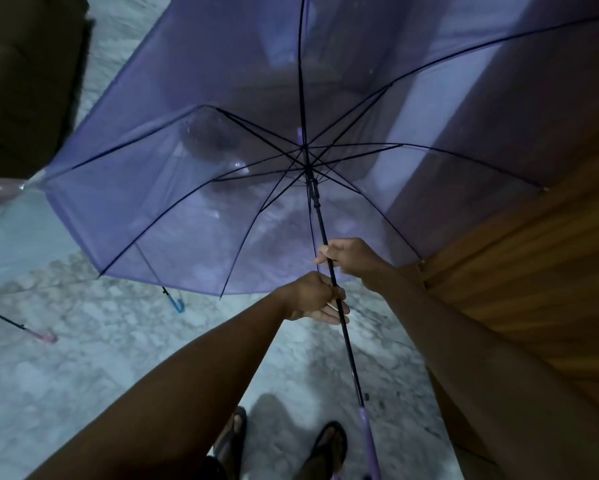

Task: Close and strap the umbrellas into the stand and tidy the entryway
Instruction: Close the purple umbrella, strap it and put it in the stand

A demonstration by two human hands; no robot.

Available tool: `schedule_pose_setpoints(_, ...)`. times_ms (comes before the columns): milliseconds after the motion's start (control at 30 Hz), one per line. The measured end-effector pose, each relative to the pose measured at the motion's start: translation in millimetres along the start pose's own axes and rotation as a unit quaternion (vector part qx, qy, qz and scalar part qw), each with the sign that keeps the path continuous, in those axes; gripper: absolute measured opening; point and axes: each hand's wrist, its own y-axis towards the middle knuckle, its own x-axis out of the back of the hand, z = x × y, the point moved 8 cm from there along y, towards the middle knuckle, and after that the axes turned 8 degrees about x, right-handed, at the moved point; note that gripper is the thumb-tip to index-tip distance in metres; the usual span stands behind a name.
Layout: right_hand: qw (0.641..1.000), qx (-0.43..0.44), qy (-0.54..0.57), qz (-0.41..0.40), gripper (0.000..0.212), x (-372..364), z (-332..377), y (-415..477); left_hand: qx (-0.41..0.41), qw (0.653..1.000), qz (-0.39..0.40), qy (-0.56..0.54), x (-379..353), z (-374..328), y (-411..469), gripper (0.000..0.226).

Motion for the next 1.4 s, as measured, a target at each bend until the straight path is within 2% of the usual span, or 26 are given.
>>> schedule_pose_setpoints(167,0.997,0.006,0.041,-0.061,0.020,4,54,-58,-0.068,0.990,0.045,0.115,-21,-27,-77,0.019)
schedule_pose_setpoints(267,0.995,0.003,0.052,-0.091,0.019,-8,85,-96,-0.030,0.990,0.069,0.117,-12,-24,-116,0.024)
schedule_pose_setpoints(333,0.988,0.008,0.078,-0.132,0.022,-18,106,-121,-0.029,0.980,0.097,0.173,-3,-20,-140,0.023)
schedule_pose_setpoints(400,0.973,0.006,0.107,-0.204,0.026,-35,129,-153,-0.038,0.965,0.136,0.221,11,-12,-173,0.019)
schedule_pose_setpoints(500,0.950,0.004,0.155,-0.272,0.016,-62,152,-189,-0.053,0.950,0.163,0.261,29,-6,-214,0.025)
schedule_pose_setpoints(600,0.919,0.011,0.181,-0.349,0.018,-83,173,-237,-0.061,0.935,0.176,0.300,33,-1,-254,0.024)
schedule_pose_setpoints(667,0.893,0.012,0.203,-0.402,0.012,-89,182,-278,-0.065,0.931,0.174,0.315,24,3,-278,0.022)
schedule_pose_setpoints(767,0.852,0.009,0.226,-0.472,0.021,-92,183,-348,-0.090,0.919,0.184,0.337,-11,16,-316,0.025)
schedule_pose_setpoints(867,0.812,-0.003,0.212,-0.544,0.028,-91,182,-426,-0.148,0.898,0.188,0.370,-56,28,-356,0.032)
schedule_pose_setpoints(933,0.780,-0.007,0.212,-0.589,0.034,-91,182,-479,-0.224,0.871,0.169,0.405,-90,30,-388,0.034)
schedule_pose_setpoints(1033,0.741,-0.002,0.206,-0.639,0.042,-99,185,-560,-0.334,0.811,0.134,0.461,-143,36,-442,0.036)
schedule_pose_setpoints(1100,0.714,0.011,0.213,-0.666,0.035,-110,185,-615,-0.369,0.784,0.128,0.482,-174,47,-475,0.038)
schedule_pose_setpoints(1167,0.668,0.031,0.239,-0.704,0.027,-126,182,-679,-0.387,0.764,0.133,0.499,-205,64,-500,0.037)
schedule_pose_setpoints(1233,0.621,0.051,0.275,-0.732,0.027,-146,178,-737,-0.401,0.749,0.140,0.509,-228,82,-522,0.035)
schedule_pose_setpoints(1333,0.539,0.080,0.317,-0.776,0.029,-198,162,-847,-0.422,0.710,0.174,0.536,-272,144,-571,0.039)
schedule_pose_setpoints(1400,0.498,0.082,0.330,-0.797,0.028,-236,151,-910,-0.433,0.681,0.201,0.556,-296,192,-603,0.040)
